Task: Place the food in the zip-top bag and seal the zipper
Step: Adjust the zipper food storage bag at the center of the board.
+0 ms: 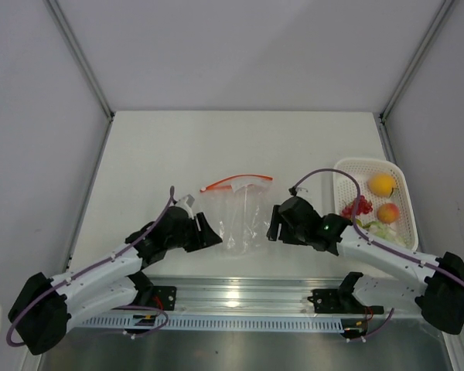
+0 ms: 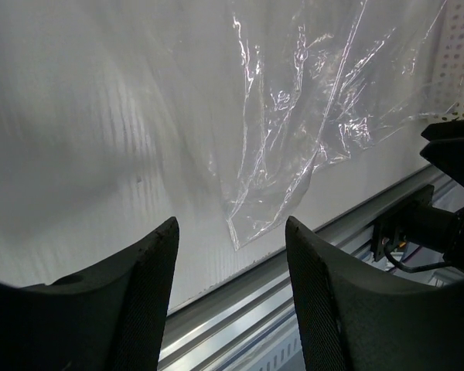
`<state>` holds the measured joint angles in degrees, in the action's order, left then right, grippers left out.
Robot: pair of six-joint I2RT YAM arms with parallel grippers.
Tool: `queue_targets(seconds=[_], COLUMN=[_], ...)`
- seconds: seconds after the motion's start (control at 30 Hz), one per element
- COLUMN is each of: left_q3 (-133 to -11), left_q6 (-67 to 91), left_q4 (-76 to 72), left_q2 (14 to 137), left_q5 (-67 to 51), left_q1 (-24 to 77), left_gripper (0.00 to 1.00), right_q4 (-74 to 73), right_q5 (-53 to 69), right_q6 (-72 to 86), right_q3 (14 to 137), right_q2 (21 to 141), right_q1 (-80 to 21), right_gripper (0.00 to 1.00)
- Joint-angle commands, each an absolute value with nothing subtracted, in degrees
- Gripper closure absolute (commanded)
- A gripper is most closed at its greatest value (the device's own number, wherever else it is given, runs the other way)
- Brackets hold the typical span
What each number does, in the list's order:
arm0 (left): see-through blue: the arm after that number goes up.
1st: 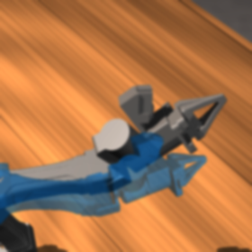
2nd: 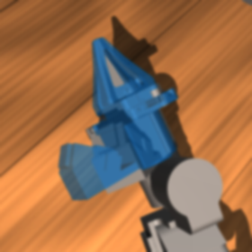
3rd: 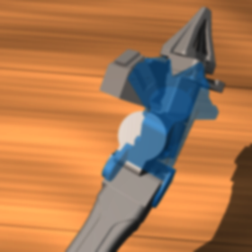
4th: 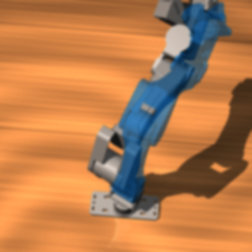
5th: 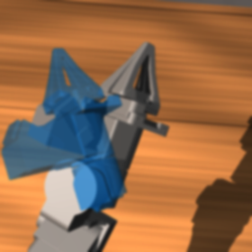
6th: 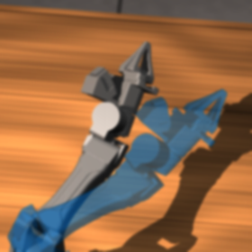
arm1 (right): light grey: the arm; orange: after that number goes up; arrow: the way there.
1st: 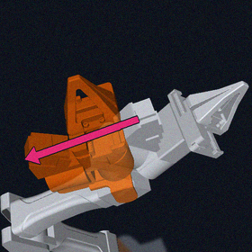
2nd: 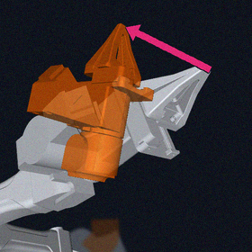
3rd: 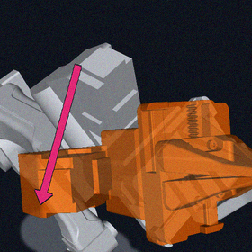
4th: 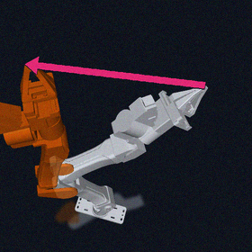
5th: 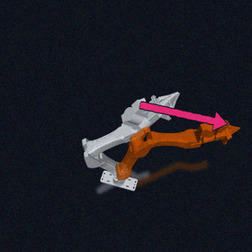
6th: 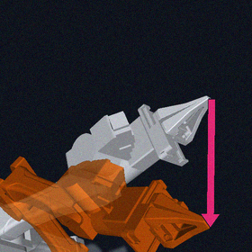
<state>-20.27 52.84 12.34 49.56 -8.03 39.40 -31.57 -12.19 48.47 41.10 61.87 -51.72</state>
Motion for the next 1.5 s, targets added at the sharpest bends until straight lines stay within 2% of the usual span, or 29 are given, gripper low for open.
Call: queue_targets(seconds=[0.0, 0.13, 0.27, 0.4, 0.53, 0.57, 0.7, 0.73, 0.8, 0.83, 0.87, 0.93, 0.97, 1.07, 1.2, 1.3, 1.47], left_q3=[-22.1, -25.4, -30.5, -35.4, -36.1, -36.1, -36.7, -37.3, -37.4, -37.6, -37.7, -39.6, -40.3, -43.7, -50.6, -53.3, -53.1], left_q6=[56.0, 56.5, 57.1, 56.0, 54.6, 54.1, 50.0, 48.1, 45.0, 43.6, 42.2, 38.1, 36.7, 31.1, 25.9, 25.9, 27.2], left_q4=[5.5, 1.1, -4.2, -3.2, -0.9, 0.2, 12.6, 14.0, 16.3, 16.3, 16.3, 17.3, 17.2, 16.3, 17.2, 18.0, 10.9], left_q2=[51.8, 59.2, 68.0, 70.1, 65.7, 64.2, 54.1, 52.9, 51.2, 50.1, 50.0, 51.3, 52.0, 56.2, 65.4, 72.8, 80.0], left_q5=[-3.4, -3.7, -7.4, -4.9, -3.2, -2.0, 8.3, 8.3, 6.2, 1.9, -0.7, -6.8, -8.3, -10.5, -3.3, -6.5, -11.1], left_q1=[43.7, 48.4, 53.8, 58.7, 59.5, 59.5, 57.9, 56.5, 49.9, 47.1, 41.0, 35.4, 30.9, 25.8, 23.6, 20.4, 16.3], left_gripper=[0.4, 0.4, 0.4, 0.4, 0.4, 0.37, 0.23, 0.16, 0.12, 0.06, 0.05, 0.02, 0.01, 0.01, 0.01, 0.0, 0.0], right_q4=[-29.5, -25.8, -20.2, -24.4, -29.5, -30.1, -29.6, -29.7, -30.8, -30.9, -31.2, -31.1, -30.9, -29.8, -30.3, -32.3, -36.5], right_q5=[-13.4, -13.4, -8.5, -11.4, -13.6, -13.4, -12.4, -12.2, -12.0, -11.4, -10.8, -9.1, -8.7, -5.5, -1.9, -2.3, -2.7], right_q6=[49.8, 45.3, 39.2, 32.7, 28.2, 27.7, 27.3, 27.4, 28.0, 28.7, 29.0, 29.5, 29.8, 30.2, 31.8, 32.0, 32.2], right_q3=[40.4, 41.3, 46.7, 61.1, 74.3, 77.4, 77.7, 77.2, 75.0, 73.8, 72.7, 68.5, 66.9, 60.7, 54.8, 51.6, 48.6], right_q2=[63.4, 67.5, 77.6, 88.3, 94.7, 95.0, 91.6, 89.7, 87.5, 85.1, 83.9, 80.9, 77.6, 70.7, 62.5, 56.3, 48.6], right_q1=[-49.1, -42.5, -34.7, -32.2, -31.8, -31.8, -31.9, -31.9, -32.0, -32.1, -32.1, -32.5, -32.9, -33.7, -34.3, -34.6, -34.6], right_gripper=[0.26, 0.26, 0.26, 0.25, 0.25, 0.25, 0.25, 0.25, 0.25, 0.25, 0.25, 0.25, 0.25, 0.24, 0.24, 0.25, 0.25])
